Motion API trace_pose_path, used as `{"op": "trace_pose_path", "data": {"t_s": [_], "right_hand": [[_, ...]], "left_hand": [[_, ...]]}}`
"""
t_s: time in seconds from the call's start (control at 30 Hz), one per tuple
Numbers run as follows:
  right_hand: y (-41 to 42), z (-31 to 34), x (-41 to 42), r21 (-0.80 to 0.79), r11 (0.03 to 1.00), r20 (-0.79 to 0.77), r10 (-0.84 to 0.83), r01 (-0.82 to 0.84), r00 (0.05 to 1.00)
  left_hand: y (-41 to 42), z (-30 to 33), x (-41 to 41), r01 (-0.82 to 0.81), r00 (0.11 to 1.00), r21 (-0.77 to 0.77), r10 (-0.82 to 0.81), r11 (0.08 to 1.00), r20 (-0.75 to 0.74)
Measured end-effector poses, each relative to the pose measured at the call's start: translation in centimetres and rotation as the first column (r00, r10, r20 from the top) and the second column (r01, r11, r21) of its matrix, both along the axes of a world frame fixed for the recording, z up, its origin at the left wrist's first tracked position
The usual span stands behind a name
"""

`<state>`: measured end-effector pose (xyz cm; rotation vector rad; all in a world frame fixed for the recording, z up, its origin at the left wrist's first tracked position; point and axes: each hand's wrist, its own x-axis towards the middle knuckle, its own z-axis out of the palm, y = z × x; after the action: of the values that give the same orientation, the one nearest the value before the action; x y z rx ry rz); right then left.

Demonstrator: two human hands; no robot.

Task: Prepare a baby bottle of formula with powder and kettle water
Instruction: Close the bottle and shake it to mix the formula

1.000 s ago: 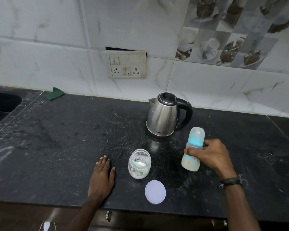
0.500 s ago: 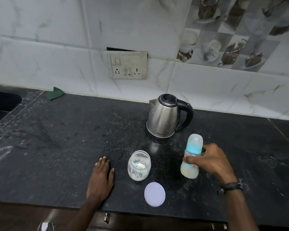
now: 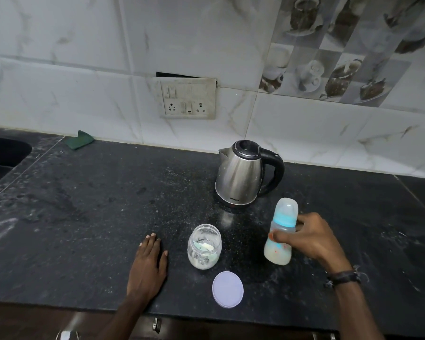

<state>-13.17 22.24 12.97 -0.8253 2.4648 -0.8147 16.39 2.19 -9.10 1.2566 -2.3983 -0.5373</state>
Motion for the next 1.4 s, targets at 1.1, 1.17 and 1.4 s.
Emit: {"op": "trace_pose_path", "data": {"t_s": [1.1, 1.17, 1.4], "right_hand": [[-0.70, 0.04, -0.08, 0.017, 1.000, 0.079, 0.007, -0.009, 0.997], [-0.65, 0.02, -0.05, 0.034, 0.999, -0.057, -0.020, 0.022, 0.998], [-0.75, 0.26, -0.11, -0.004, 1.000, -0.042, -0.011, 0.010, 0.999]], "left_hand": [[0.10, 0.56, 0.00, 0.004, 1.000, 0.005, -0.004, 1.000, 0.010], [0.12, 0.48, 0.01, 0.004, 1.000, 0.004, -0.004, 1.000, 0.005], [0.16, 0.48, -0.01, 0.000, 1.000, 0.005, 0.000, 1.000, 0.001]]}}
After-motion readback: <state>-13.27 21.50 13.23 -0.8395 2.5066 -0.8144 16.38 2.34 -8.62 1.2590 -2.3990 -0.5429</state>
